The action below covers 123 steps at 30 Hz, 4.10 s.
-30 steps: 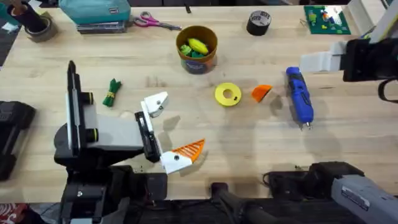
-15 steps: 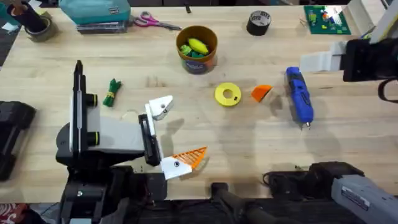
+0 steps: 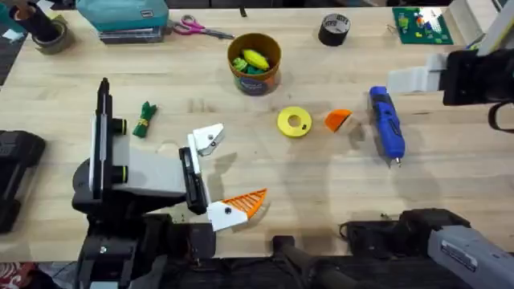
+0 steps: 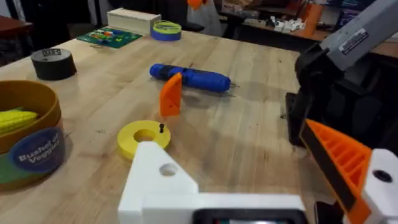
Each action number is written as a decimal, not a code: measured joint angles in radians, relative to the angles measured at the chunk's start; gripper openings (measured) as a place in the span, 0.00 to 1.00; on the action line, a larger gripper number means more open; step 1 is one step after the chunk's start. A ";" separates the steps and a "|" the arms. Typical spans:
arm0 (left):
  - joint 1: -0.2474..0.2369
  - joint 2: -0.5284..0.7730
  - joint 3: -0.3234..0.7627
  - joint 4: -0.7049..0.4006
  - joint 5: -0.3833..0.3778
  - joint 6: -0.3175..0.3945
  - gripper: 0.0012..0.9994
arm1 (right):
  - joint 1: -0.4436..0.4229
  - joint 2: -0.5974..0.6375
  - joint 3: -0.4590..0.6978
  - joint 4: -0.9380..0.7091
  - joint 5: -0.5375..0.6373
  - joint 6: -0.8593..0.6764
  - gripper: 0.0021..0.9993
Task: Pick up the gripper from the table and insert it into the empty holder that is missing its gripper. Then pick up a screw, insert it into the mounting hole, and use the screwdriver to tighten it. Finally, clean up the table by picking up the vegetable and placing it into the bucket.
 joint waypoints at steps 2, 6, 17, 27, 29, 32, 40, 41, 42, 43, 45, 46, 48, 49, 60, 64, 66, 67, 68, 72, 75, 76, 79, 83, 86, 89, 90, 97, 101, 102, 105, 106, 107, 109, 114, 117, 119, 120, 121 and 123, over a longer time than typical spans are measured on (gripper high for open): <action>0.000 0.000 0.000 0.002 -0.010 -0.008 0.99 | 0.000 0.000 0.000 0.000 0.000 0.000 1.00; 0.000 0.000 0.000 0.006 -0.029 -0.017 0.99 | 0.000 0.000 0.000 0.000 0.000 0.000 1.00; 0.000 0.000 0.000 0.025 -0.129 -0.041 0.99 | 0.000 0.000 0.000 0.000 0.000 0.000 1.00; 0.000 0.000 0.000 0.026 -0.130 -0.041 0.99 | 0.000 0.000 0.000 0.000 0.000 0.000 1.00; 0.000 0.000 0.000 0.026 -0.130 -0.041 0.99 | 0.000 0.000 0.000 0.000 0.000 0.000 1.00; 0.000 0.000 0.000 0.026 -0.130 -0.041 0.99 | 0.000 0.000 0.000 0.000 0.000 0.000 1.00; 0.000 0.000 0.000 0.026 -0.130 -0.042 0.99 | 0.000 0.000 0.000 0.000 0.000 0.000 1.00; 0.000 0.000 0.000 0.026 -0.130 -0.041 0.99 | 0.000 0.000 0.000 0.000 0.001 -0.005 1.00; 0.000 0.000 0.000 0.026 -0.130 -0.042 0.99 | 0.000 0.000 0.000 0.000 0.005 -0.014 1.00; 0.000 0.000 0.000 0.026 -0.130 -0.041 0.99 | 0.000 0.000 0.000 0.000 0.012 -0.027 1.00; 0.000 0.000 0.000 0.026 -0.130 -0.042 0.99 | 0.000 0.000 0.000 0.000 0.022 -0.043 1.00; 0.000 0.000 0.000 0.026 -0.130 -0.041 0.99 | 0.000 0.000 0.000 0.000 0.026 -0.050 1.00; 0.000 0.000 0.000 0.026 -0.130 -0.042 0.99 | 0.000 0.000 0.000 0.000 0.031 -0.060 1.00; 0.000 0.000 0.000 0.026 -0.130 -0.042 0.99 | 0.000 0.000 0.000 0.000 0.031 -0.063 1.00; 0.000 0.000 0.000 0.026 -0.130 -0.042 0.99 | 0.000 0.000 0.000 -0.043 0.034 -0.066 1.00; 0.000 0.000 0.000 0.026 -0.130 -0.042 0.99 | 0.008 0.000 0.007 -0.056 0.029 -0.069 1.00; 0.000 0.000 0.000 0.026 -0.130 -0.042 0.99 | 0.025 0.005 0.026 -0.071 0.021 -0.080 1.00; 0.000 0.000 0.000 0.026 -0.130 -0.042 0.99 | 0.037 0.012 0.043 -0.080 0.018 -0.085 1.00; 0.000 0.000 0.000 0.026 -0.130 -0.042 0.99 | 0.051 0.024 0.066 -0.095 0.015 -0.088 1.00; 0.000 0.000 0.000 0.026 -0.130 -0.042 0.99 | 0.115 0.104 0.179 -0.181 0.008 -0.095 1.00; 0.000 0.000 0.000 0.026 -0.130 -0.042 0.99 | 0.176 0.189 0.274 -0.239 0.007 -0.098 1.00; 0.000 0.000 0.000 0.026 -0.130 -0.042 0.99 | 0.198 0.219 0.306 -0.255 0.006 -0.102 1.00; 0.000 0.000 0.000 0.026 -0.131 -0.042 0.99 | 0.255 0.303 0.385 -0.291 0.004 -0.103 1.00; 0.000 0.000 0.000 0.026 -0.131 -0.042 0.99 | 0.305 0.376 0.428 -0.329 0.000 -0.105 1.00; 0.000 0.000 0.000 0.026 -0.131 -0.042 0.99 | 0.328 0.405 0.430 -0.345 0.000 -0.105 1.00; 0.000 0.000 0.000 0.026 -0.131 -0.042 0.99 | 0.344 0.414 0.430 -0.358 0.000 -0.105 1.00; 0.000 0.000 0.000 0.026 -0.131 -0.042 0.99 | 0.347 0.414 0.430 -0.365 0.000 -0.105 1.00; 0.000 0.000 0.000 0.026 -0.131 -0.042 0.99 | 0.352 0.414 0.433 -0.438 0.000 -0.105 1.00; 0.000 0.000 0.000 0.026 -0.131 -0.042 0.99 | 0.350 0.414 0.433 -0.442 0.000 -0.105 1.00; 0.000 0.000 0.000 0.026 -0.131 -0.042 0.99 | 0.347 0.414 0.432 -0.440 0.000 -0.105 1.00; 0.000 0.000 0.000 0.026 -0.131 -0.042 0.99 | 0.332 0.410 0.405 -0.410 0.000 -0.105 1.00; 0.000 0.000 0.000 0.026 -0.132 -0.042 0.99 | 0.326 0.410 0.389 -0.394 0.000 -0.104 1.00; 0.000 0.000 0.000 0.026 -0.132 -0.042 0.99 | 0.322 0.409 0.371 -0.380 0.000 -0.104 1.00; 0.000 0.000 0.000 0.026 -0.133 -0.042 0.99 | 0.313 0.409 0.336 -0.363 0.000 -0.104 1.00; 0.000 0.000 0.000 0.026 -0.133 -0.042 0.99 | 0.296 0.409 0.251 -0.309 0.000 -0.104 1.00; 0.000 0.000 0.000 0.026 -0.134 -0.042 0.99 | 0.293 0.409 0.197 -0.262 0.000 -0.103 1.00; 0.000 0.000 0.000 0.027 -0.134 -0.042 0.99 | 0.293 0.409 0.160 -0.232 0.000 -0.103 1.00; 0.000 0.000 0.000 0.026 -0.134 -0.042 0.99 | 0.293 0.409 0.144 -0.217 0.000 -0.103 1.00; 0.000 0.000 0.000 0.027 -0.134 -0.042 0.99 | 0.293 0.409 0.127 -0.200 0.000 -0.103 1.00; 0.000 0.000 0.000 0.027 -0.134 -0.042 0.99 | 0.293 0.409 0.094 -0.166 0.000 -0.103 1.00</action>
